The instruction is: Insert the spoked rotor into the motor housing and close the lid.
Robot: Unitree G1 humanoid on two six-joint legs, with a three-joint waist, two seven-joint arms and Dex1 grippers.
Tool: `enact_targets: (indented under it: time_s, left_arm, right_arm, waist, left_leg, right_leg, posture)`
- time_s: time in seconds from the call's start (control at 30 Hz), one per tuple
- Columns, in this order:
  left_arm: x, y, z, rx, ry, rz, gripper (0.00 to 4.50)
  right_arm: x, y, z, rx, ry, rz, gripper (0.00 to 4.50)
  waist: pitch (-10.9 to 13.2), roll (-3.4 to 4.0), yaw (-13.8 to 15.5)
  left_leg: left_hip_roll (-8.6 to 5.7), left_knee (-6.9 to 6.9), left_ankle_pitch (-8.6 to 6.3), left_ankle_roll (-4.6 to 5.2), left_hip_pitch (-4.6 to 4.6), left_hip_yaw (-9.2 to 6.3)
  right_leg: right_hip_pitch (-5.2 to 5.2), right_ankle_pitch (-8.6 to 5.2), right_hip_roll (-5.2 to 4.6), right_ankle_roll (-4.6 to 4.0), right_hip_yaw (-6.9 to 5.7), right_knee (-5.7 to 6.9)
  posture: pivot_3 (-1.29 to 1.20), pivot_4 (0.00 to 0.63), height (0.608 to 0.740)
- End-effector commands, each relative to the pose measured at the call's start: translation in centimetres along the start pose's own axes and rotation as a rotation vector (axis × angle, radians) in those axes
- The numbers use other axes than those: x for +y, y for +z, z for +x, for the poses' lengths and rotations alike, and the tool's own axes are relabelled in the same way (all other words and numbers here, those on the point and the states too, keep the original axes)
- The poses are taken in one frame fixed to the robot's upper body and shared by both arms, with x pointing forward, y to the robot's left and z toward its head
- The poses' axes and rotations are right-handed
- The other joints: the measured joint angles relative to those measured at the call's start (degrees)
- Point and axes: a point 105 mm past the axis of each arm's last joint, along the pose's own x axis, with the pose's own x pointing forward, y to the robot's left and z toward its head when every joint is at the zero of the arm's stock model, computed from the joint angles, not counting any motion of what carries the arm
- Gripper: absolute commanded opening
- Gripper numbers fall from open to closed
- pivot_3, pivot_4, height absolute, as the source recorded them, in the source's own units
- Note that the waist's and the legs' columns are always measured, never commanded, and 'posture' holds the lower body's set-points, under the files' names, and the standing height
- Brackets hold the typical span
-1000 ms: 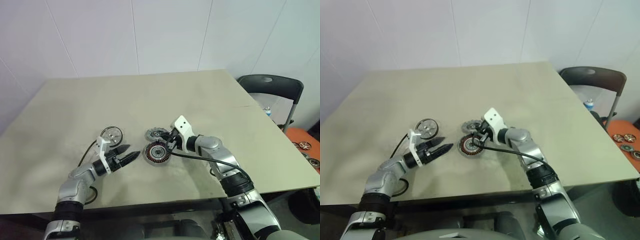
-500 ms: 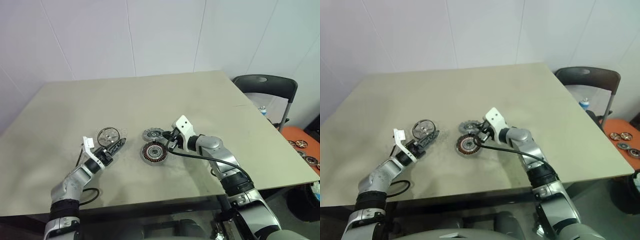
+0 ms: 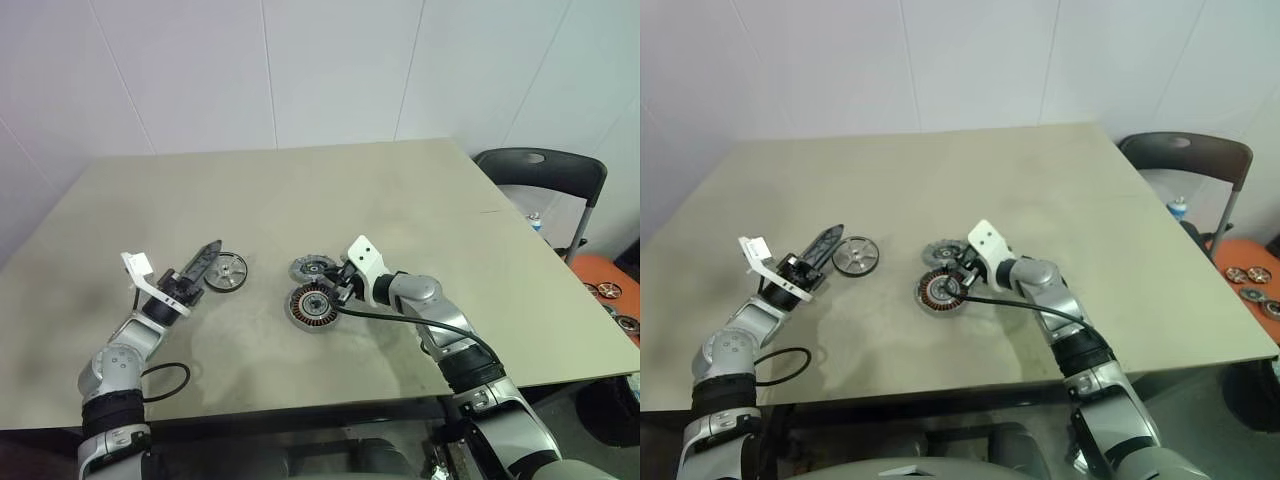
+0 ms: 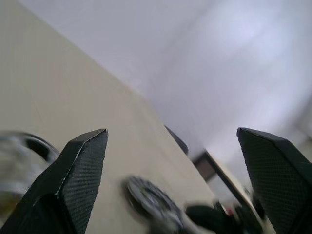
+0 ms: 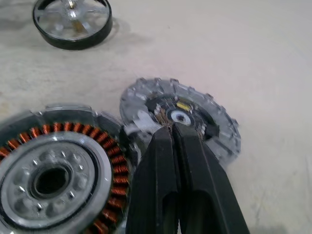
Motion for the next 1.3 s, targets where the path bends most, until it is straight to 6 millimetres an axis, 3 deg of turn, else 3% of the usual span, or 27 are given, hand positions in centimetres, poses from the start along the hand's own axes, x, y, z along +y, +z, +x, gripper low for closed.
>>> enact_targets:
  time_s: [0.03, 0.1, 0.23, 0.53, 0.7, 0.8, 1.13, 1.23, 1.3]
  left_arm:
    - [3.8, 4.3, -1.0, -0.201, 0.234, 0.026, 4.5]
    - [4.7, 5.2, -1.4, -0.231, 0.284, 0.029, 4.5]
    - [4.6, 4.6, -0.8, -0.131, 0.281, 0.084, 4.5]
    - [3.6, 0.4, 0.7, 0.164, 0.253, 0.091, 4.5]
    - [3.8, -0.2, 0.8, 0.212, 0.273, 0.087, 4.5]
    - [3.8, -0.1, 0.9, 0.203, 0.275, 0.078, 3.88]
    - [3.3, -0.3, 0.7, 0.204, 0.25, 0.046, 0.65]
    - [2.4, -0.5, 1.1, 0.196, 0.195, 0.027, 0.47]
    - [0.0, 0.4, 1.9, 0.126, 0.052, -0.043, 0.47]
  right_arm:
    - [-0.1, 1.1, 0.1, -0.033, -0.005, -0.038, 0.05]
    - [-0.1, 1.1, 0.2, -0.033, -0.004, -0.039, 0.05]
    - [-0.2, 1.1, 0.1, -0.034, -0.006, -0.042, 0.05]
    - [-0.3, 1.1, 0.1, -0.04, -0.02, -0.04, 0.05]
    - [-0.4, 1.1, 0.1, -0.041, -0.028, -0.038, 0.05]
    - [-0.5, 1.1, 0.0, -0.041, -0.03, -0.038, 0.0]
    - [-0.5, 1.1, 0.2, -0.04, -0.033, -0.048, 0.0]
    - [-0.5, 1.1, 0.2, -0.04, -0.034, -0.05, 0.0]
    - [-0.6, 1.4, 0.0, -0.058, -0.026, -0.026, 0.0]
  waist:
    - [0.0, -0.01, -0.02]
    - [0.0, -0.04, -0.09]
    - [0.01, -0.03, 0.11]
    - [0.0, -0.03, -0.11]
    - [0.0, -0.03, -0.18]
    - [0.0, -0.03, -0.1]
    - [-0.01, -0.04, -0.1]
    - [0.0, -0.03, -0.22]
    - [0.0, -0.03, -0.17]
  left_leg:
    - [0.01, 0.01, 0.0, 0.0, 0.01, 0.0]
    - [0.03, 0.02, 0.01, -0.01, 0.02, 0.0]
    - [0.01, -0.01, -0.01, -0.02, -0.04, 0.0]
    - [-0.02, 0.0, -0.02, -0.01, -0.02, -0.02]
    - [0.01, -0.01, -0.02, -0.01, -0.02, -0.02]
    - [0.0, 0.01, -0.02, -0.02, -0.01, -0.02]
    - [0.0, 0.01, -0.02, -0.02, -0.01, -0.02]
    - [0.0, 0.01, -0.02, -0.02, 0.04, 0.0]
    - [0.01, 0.01, -0.01, -0.02, 0.03, 0.0]
  right_leg:
    - [0.0, 0.0, 0.01, 0.0, 0.0, 0.0]
    - [-0.01, 0.0, 0.03, 0.0, -0.01, 0.03]
    - [-0.03, 0.01, 0.01, 0.0, -0.01, -0.04]
    - [0.02, 0.01, -0.01, 0.0, -0.04, -0.06]
    - [-0.02, 0.01, 0.01, 0.0, -0.04, 0.0]
    - [-0.01, 0.01, 0.0, 0.0, -0.03, 0.02]
    - [0.0, 0.01, -0.01, 0.0, -0.03, 0.0]
    - [0.02, 0.01, 0.0, 0.0, -0.02, 0.05]
    - [0.01, 0.01, 0.0, 0.0, -0.02, 0.06]
  posture:
    - [0.0, 0.0, 0.74]
    - [0.0, 0.0, 0.74]
    - [0.0, 0.0, 0.74]
    - [0.0, 0.0, 0.74]
    - [0.0, 0.0, 0.74]
    - [0.0, 0.0, 0.74]
    - [0.0, 0.0, 0.74]
    - [0.0, 0.0, 0.74]
    - [0.0, 0.0, 0.74]
